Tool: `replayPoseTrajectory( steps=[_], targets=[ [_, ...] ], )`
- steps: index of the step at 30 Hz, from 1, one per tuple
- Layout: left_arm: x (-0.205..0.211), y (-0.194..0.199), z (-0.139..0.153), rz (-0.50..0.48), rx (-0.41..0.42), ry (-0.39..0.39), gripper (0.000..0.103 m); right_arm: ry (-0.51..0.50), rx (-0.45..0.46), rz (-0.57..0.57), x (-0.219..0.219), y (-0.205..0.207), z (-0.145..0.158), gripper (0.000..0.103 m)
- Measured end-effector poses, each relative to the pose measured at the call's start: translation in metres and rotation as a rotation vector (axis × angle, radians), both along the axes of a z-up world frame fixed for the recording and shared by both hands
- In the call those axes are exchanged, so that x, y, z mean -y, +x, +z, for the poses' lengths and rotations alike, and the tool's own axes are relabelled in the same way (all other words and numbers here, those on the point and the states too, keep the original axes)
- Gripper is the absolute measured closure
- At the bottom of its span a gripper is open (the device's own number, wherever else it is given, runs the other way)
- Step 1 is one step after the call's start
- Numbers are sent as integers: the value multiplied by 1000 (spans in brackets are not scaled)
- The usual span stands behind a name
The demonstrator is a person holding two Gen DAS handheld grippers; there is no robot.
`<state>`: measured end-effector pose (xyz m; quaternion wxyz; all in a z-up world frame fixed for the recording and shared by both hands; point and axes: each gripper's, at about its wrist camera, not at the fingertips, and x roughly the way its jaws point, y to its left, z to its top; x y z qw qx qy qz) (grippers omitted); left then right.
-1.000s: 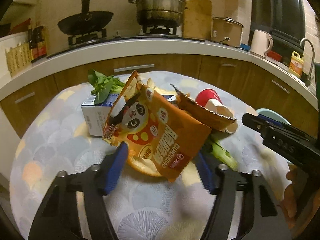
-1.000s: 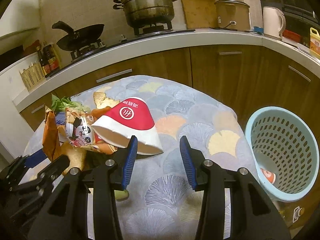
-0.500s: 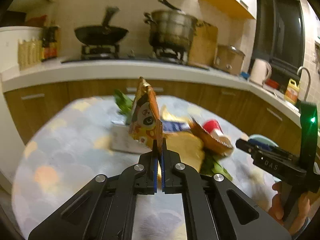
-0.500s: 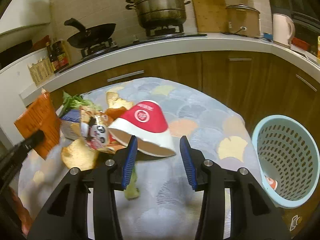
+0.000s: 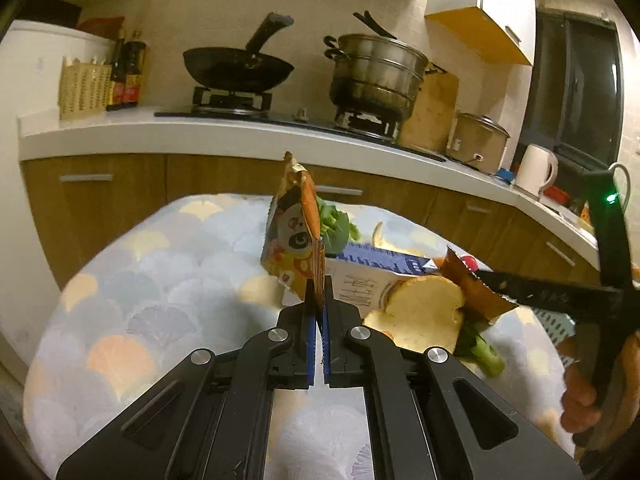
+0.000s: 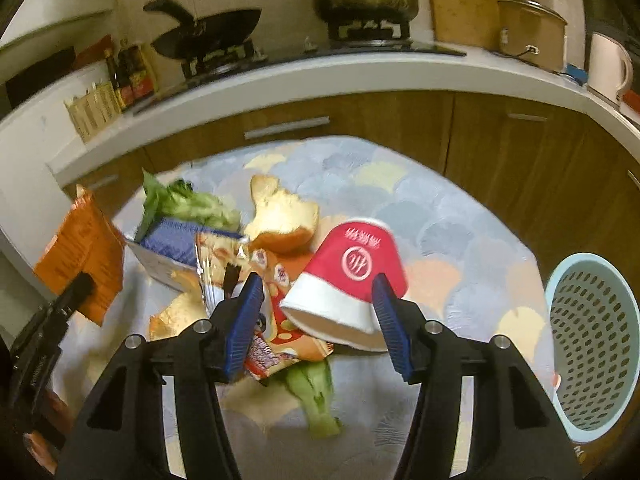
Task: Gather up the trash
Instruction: 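Grasp the red-and-white paper cone with the right tool while the left tool holds the snack bag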
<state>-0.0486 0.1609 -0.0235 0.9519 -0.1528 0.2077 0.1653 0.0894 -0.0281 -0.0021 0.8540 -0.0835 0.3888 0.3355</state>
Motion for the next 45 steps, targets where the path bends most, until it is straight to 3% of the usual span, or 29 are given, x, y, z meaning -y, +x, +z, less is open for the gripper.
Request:
replayPoseTrajectory(
  steps=[4, 15, 19, 25, 32, 36, 41, 45],
  targets=[
    [-4, 0, -2, -11, 5, -23, 103, -75, 7, -41, -9, 5, -12, 50],
    [0, 1, -2, -30, 2, 6, 102, -122, 24, -105, -4, 18, -19, 50],
    [1, 0, -3, -30, 2, 1, 102, -72, -7, -113, 8, 27, -19, 49],
    [0, 1, -3, -30, 1, -4, 102, -100, 6, -104, 10, 25, -21, 48],
    [-1, 0, -3, -30, -1, -7, 102, 18, -58, -139, 35, 39, -14, 48],
    [-2, 0, -3, -30, -2, -6, 102, 21, -81, -179, 47, 54, -13, 48],
    [-2, 1, -3, -29, -3, -11, 102, 13, -90, -101, 46, 48, -12, 47],
    [0, 0, -3, -32, -4, -6, 102, 63, -68, -131, 56, 49, -3, 35]
  ],
)
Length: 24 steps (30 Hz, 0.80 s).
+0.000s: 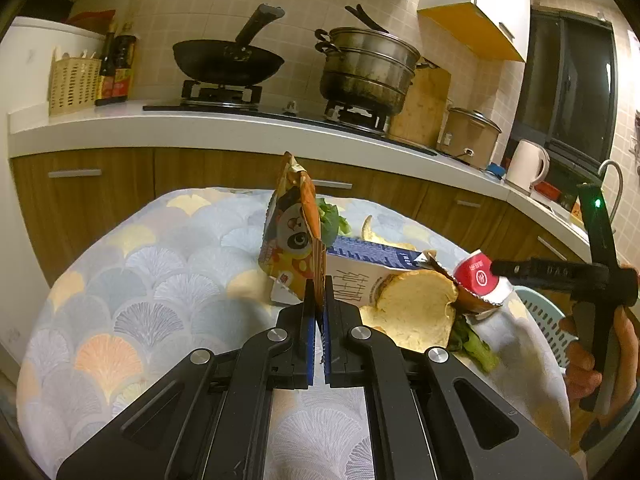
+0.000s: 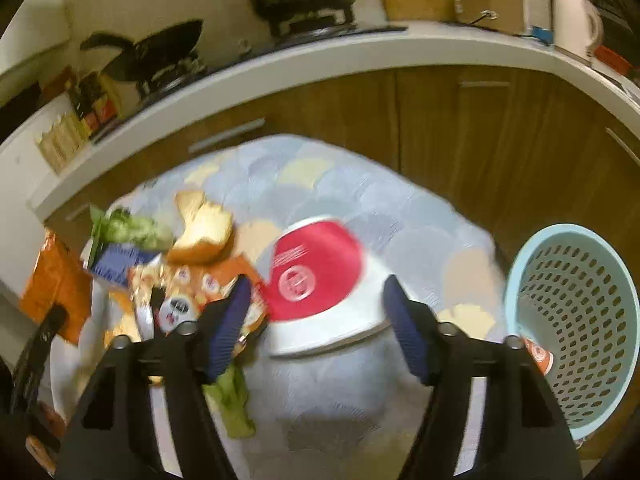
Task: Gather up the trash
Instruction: 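Grasp the red-and-white paper cone with the right tool while the left tool holds the snack bag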
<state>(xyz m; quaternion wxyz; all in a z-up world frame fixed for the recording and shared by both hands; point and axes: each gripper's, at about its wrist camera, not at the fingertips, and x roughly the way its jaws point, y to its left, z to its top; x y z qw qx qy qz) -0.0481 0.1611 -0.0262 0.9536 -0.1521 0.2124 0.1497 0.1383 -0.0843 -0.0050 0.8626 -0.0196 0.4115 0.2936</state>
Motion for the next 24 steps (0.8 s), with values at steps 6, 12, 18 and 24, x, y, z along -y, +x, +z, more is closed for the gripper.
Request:
replayPoseTrajectory(
  steps=[6, 12, 18, 24],
  targets=[
    [0, 0, 0, -1, 0, 0, 102, -36, -31, -38, 2, 25, -18, 35],
    [0, 1, -1, -3, -5, 1, 102, 27, -111, 13, -8, 32, -34, 33],
    [-3, 2, -2, -8, -7, -14, 102, -59, -24, 43, -31, 18, -38, 51],
    [-3, 2, -2, -10, -9, -11, 102, -27, 1, 11, -27, 20, -34, 51]
  ],
)
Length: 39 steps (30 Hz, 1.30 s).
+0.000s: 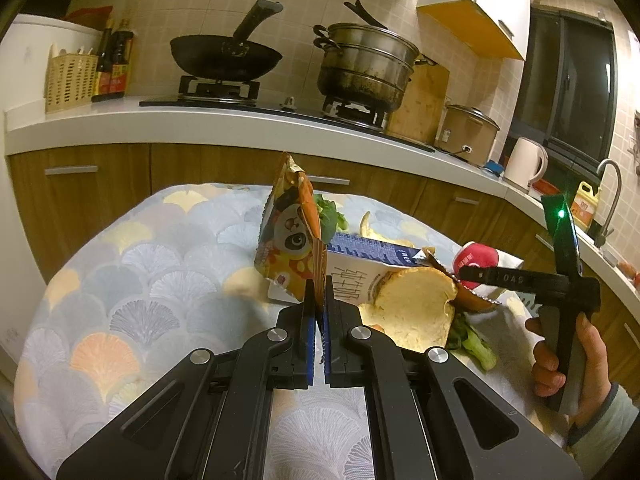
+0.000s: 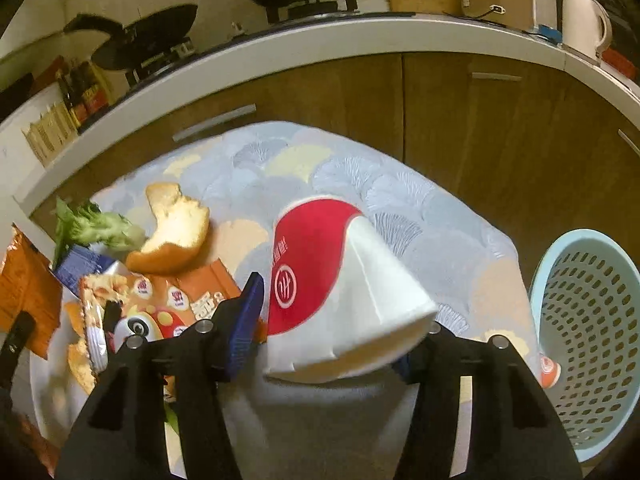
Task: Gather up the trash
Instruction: 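Grasp the red-and-white paper cone with the right tool while the left tool holds the snack bag, then carry the snack bag and paper cone over the blue basket and open both tools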
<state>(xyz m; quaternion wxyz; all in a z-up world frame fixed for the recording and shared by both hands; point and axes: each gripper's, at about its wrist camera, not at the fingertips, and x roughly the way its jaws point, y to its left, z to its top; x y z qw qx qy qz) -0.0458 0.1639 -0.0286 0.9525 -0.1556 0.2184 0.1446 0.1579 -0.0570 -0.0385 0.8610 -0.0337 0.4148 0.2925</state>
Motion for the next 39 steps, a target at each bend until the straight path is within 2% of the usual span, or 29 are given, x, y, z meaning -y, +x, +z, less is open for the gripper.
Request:
replayPoseTrajectory(
  steps=[1, 5, 11, 15, 21, 28, 34, 39],
  targets=[
    [0, 0, 0, 0, 0, 0, 102, 8, 1, -3, 2, 1, 0, 51],
    [1, 0, 0, 1, 1, 4, 102, 81, 6, -22, 14, 2, 4, 65],
    [8, -2, 5, 0, 17, 47, 102, 130, 41, -49, 29, -7, 13, 67],
    [26, -4, 16, -46, 42, 54, 102, 129, 70, -63, 44, -15, 22, 67],
    [70, 10, 43, -158, 81, 68, 102, 133, 155, -102, 87, -19, 51, 67],
    [130, 48, 58, -332, 92, 50, 102, 153, 212, -186, 152, -19, 70, 67],
    [195, 92, 63, -463, 82, 74, 102, 117, 235, -284, 206, -11, 69, 67],
    [252, 131, 51, -569, 39, 89, 102, 96, 215, -361, 245, 1, 55, 67]
  ],
)
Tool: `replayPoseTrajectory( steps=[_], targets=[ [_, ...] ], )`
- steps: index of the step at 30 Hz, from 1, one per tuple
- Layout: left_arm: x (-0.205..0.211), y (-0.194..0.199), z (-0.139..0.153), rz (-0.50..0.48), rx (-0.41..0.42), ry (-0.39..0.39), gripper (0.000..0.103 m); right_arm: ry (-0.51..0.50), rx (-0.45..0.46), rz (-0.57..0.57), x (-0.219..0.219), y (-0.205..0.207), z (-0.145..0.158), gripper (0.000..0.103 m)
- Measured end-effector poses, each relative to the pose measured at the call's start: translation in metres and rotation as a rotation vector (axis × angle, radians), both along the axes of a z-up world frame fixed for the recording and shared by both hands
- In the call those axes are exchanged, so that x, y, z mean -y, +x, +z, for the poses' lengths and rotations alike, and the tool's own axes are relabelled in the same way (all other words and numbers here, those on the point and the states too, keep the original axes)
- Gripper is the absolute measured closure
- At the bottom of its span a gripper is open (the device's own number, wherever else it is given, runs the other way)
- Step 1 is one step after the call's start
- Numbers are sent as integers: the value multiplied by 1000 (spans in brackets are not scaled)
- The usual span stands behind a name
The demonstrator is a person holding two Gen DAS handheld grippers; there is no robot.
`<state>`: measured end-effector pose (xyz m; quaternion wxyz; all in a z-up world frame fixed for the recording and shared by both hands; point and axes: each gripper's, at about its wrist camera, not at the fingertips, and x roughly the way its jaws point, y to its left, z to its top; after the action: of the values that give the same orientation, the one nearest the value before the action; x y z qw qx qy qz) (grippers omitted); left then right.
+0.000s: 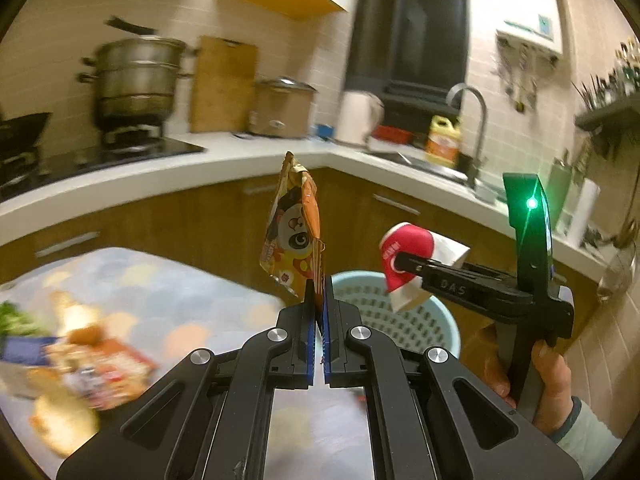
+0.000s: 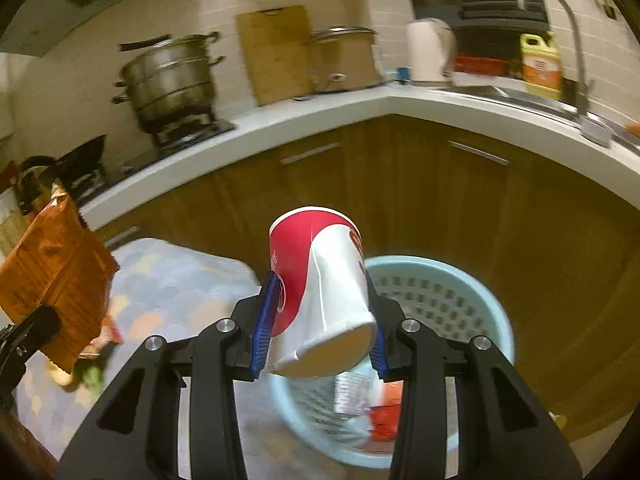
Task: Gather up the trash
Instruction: 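Carry the snack bag and paper cone over the blue basket and open both tools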
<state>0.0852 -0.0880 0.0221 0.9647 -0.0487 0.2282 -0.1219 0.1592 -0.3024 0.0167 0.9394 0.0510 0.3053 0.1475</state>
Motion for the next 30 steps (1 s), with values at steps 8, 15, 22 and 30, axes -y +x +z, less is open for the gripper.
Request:
replayPoseTrajectory(
  steps=[8, 15, 22, 30],
  targets=[
    [52, 69, -44, -121, -176, -43, 102, 6, -148, -91, 48, 29, -44, 65],
    [65, 97, -61, -125, -256, -82, 81, 0, -224, -111, 59, 40, -65, 51],
    [66, 94, -64, -94, -243, -40, 69, 13, -209, -123, 67, 37, -63, 46],
    [48, 73, -50, -56, -198, -32, 69, 11, -161, -83, 50, 22, -44, 47]
  ],
)
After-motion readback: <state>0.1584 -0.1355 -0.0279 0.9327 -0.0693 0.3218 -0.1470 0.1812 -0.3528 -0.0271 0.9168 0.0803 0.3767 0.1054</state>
